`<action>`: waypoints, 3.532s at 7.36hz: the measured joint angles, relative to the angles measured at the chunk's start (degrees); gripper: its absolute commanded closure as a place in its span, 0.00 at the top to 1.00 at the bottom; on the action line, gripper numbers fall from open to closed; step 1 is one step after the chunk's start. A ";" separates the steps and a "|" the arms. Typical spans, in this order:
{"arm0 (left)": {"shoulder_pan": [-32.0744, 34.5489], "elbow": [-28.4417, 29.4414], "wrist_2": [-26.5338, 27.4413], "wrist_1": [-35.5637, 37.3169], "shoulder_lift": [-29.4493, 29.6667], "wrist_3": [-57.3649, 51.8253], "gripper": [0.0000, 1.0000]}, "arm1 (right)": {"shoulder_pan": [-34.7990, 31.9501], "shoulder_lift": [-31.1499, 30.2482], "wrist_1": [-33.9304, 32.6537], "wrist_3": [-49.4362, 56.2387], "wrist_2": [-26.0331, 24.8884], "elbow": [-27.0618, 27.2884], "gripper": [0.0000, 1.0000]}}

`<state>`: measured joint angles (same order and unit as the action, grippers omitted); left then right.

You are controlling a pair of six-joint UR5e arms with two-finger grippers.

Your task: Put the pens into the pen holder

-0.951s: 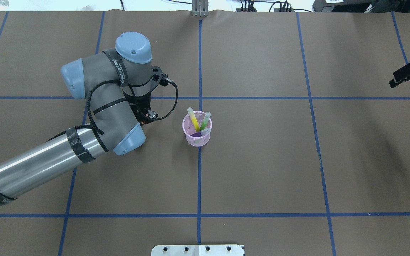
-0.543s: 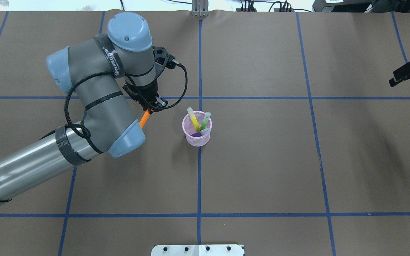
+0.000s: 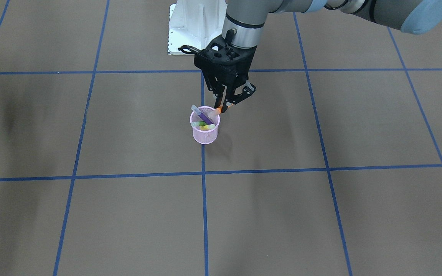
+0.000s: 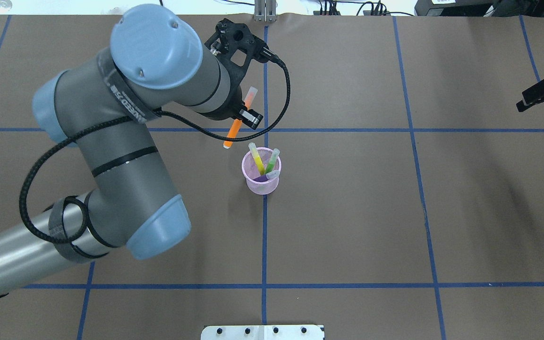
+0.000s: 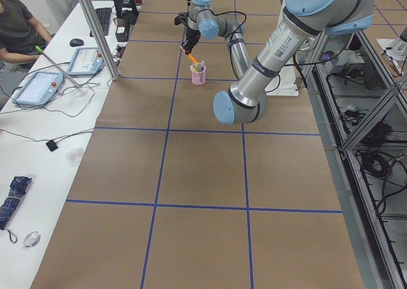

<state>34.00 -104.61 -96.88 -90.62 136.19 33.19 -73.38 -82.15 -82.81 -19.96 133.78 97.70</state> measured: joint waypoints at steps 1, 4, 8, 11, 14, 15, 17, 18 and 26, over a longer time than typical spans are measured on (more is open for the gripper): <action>-3.85 -0.07 7.46 -3.20 -0.54 0.07 0.00 | -0.11 -0.01 0.18 0.03 -0.01 0.02 1.00; -9.25 2.31 14.26 -9.05 -2.95 -0.08 0.00 | -0.32 -0.26 0.28 0.01 0.01 0.03 1.00; -10.11 4.36 14.87 -11.87 -3.40 -0.17 1.00 | -0.53 -0.37 0.28 0.00 0.03 -0.01 1.00; -9.93 5.54 14.80 -12.17 -3.33 1.53 1.00 | -0.54 -0.30 0.28 0.01 -0.01 -0.05 1.00; -4.38 3.85 9.98 -11.46 -8.54 7.56 1.00 | -1.80 -0.21 0.28 1.19 -0.21 -0.68 1.00; 0.26 1.90 3.99 -11.38 -14.49 8.20 0.99 | -3.22 -0.18 0.27 3.67 -0.27 -1.82 1.00; 14.04 -0.78 -13.46 -11.66 -27.59 4.45 0.99 | -6.87 -0.24 0.19 9.97 -0.20 -4.83 1.00; 21.85 -0.70 -22.54 -11.50 -32.69 -1.15 0.99 | -8.66 -0.25 0.14 12.60 -0.10 -6.39 1.00; 49.45 7.51 -35.74 -6.26 -48.52 -30.76 1.00 | -15.23 -2.13 0.48 15.93 1.31 -14.29 1.00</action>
<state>83.45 -97.10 -132.62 -96.88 87.67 2.43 -88.61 -84.28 -82.33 -4.03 135.08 83.41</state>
